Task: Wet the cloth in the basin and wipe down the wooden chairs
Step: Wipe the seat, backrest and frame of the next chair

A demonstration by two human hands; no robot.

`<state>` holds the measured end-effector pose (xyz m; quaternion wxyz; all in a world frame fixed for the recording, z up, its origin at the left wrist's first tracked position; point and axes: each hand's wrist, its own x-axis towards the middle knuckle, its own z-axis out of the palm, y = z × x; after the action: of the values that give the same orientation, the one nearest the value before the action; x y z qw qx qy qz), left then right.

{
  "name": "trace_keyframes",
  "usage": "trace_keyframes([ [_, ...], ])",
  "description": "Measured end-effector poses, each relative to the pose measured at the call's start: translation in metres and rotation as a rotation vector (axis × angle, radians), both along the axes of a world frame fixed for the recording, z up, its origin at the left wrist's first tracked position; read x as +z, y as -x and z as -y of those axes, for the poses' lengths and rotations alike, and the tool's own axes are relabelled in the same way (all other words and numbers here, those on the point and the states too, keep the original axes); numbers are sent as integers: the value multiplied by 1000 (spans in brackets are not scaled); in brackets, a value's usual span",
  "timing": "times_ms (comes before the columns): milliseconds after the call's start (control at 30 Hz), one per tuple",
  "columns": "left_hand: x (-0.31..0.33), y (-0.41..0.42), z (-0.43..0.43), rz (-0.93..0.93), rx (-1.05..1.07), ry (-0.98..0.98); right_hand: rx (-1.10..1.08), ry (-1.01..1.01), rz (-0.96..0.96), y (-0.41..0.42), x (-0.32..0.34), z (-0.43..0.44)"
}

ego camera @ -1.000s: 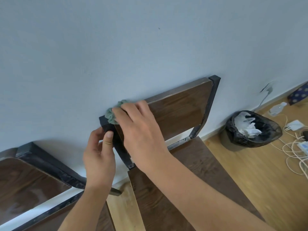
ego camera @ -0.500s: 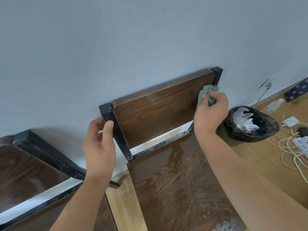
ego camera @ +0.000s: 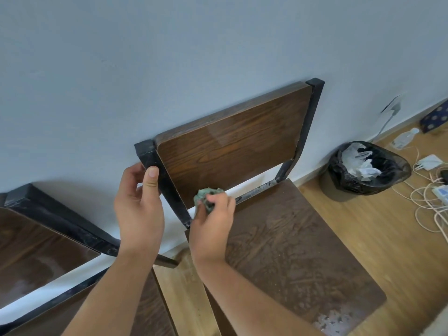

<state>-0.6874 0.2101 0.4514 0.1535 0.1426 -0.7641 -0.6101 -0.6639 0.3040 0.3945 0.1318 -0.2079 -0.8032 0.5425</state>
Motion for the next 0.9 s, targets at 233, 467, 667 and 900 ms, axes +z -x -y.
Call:
trace_keyframes([
  [233, 3, -2, -2, 3, -13, 6, -276, 67, 15, 49, 6, -90],
  [467, 2, -1, -1, -2, -20, -23, -466, 18, 104, 90, 25, -178],
  [667, 1, -1, -3, -3, -4, -29, -381, 124, 64, 59, 7, -106],
  [900, 0, -1, -2, -31, 2, -5, 247, 366, 187, -14, -11, -12],
])
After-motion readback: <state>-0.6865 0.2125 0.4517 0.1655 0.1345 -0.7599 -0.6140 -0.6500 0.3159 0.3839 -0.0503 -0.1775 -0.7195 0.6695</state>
